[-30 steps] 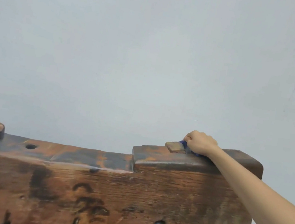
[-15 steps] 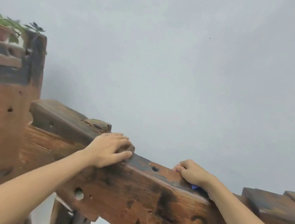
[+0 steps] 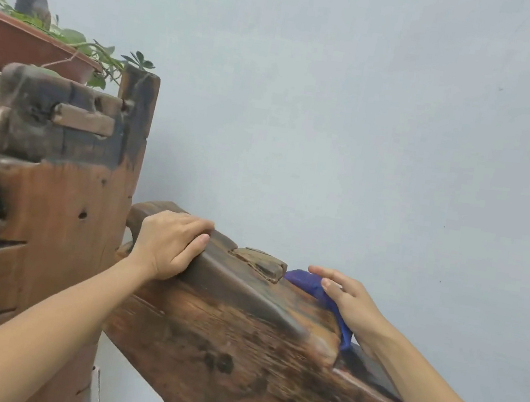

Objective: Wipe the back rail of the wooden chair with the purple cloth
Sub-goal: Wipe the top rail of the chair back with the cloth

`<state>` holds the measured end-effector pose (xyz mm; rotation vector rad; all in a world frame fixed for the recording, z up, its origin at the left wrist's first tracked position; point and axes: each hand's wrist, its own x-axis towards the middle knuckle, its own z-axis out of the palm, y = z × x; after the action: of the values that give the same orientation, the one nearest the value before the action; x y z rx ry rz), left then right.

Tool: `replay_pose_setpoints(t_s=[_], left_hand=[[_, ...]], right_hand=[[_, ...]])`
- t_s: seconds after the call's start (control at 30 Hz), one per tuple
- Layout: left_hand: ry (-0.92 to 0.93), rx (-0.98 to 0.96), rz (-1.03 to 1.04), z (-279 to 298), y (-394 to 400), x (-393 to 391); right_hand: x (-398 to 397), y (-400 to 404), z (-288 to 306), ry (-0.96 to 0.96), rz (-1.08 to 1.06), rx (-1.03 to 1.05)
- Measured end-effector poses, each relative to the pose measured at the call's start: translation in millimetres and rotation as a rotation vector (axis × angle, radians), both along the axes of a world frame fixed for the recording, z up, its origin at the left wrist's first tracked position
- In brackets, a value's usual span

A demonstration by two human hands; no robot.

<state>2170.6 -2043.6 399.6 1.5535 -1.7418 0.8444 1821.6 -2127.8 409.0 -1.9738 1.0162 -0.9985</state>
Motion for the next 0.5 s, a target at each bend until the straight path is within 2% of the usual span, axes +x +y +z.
replay_pose_setpoints(t_s=[0.1,0.17,0.2,0.27,0.33,0.43,0.5], left_hand=[[-0.109,-0.006,-0.106,0.1,-6.9,20.8],[-0.063,-0.100,-0.140,-3.9,-10.4,27.4],[-0.010,-0.145,-0.141,-5.8,-11.2,28.2],[0.145,-0.229,-0.127,-12.6,-12.0,27.9],[0.287,-0.288,-0.134,-18.9,-15.5,30.6],[0.356,-0.318,-0.168,-24.9,-20.4,37.3],[0.354,-0.314,-0.187,-24.9,-21.7,35.6]], right_hand=[[34.2,-1.4,11.7,-0.014,-0.122,-0.033],[69.8,-3.6,17.3,-0.044,-0.306,-0.046],[88.4,-3.5,20.8,0.008,-0.379,-0.062],[121.8,-7.2,29.7,0.230,-0.426,-0.091],[152.7,-20.3,41.9,0.375,-0.352,-0.017],[205.1,-37.2,58.3,0.617,-0.171,0.082],[241.5,-40.2,62.8,0.600,-0.075,0.121]])
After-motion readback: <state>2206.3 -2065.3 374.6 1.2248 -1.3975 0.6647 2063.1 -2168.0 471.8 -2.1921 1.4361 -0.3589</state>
